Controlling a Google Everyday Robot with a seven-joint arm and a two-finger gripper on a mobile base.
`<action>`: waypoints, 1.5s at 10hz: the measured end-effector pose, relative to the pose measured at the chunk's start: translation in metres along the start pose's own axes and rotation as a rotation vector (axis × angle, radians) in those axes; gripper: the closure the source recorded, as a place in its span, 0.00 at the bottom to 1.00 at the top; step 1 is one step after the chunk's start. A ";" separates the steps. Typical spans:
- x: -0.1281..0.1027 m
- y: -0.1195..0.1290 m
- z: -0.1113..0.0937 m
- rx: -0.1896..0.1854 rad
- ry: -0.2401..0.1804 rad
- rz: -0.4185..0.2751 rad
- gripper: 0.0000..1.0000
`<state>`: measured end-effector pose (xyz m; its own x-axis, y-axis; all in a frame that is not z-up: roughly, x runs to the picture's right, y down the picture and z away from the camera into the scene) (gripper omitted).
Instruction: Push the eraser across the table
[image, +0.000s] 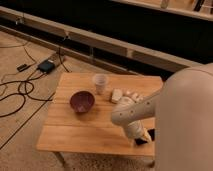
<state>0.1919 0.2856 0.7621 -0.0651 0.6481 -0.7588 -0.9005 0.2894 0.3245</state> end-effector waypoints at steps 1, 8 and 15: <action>-0.006 -0.006 0.003 0.013 -0.002 0.011 0.35; -0.040 -0.045 0.019 0.080 0.000 0.069 0.35; -0.057 -0.094 0.050 0.152 0.050 0.139 0.35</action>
<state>0.3013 0.2563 0.8033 -0.2092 0.6542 -0.7268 -0.8063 0.3051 0.5067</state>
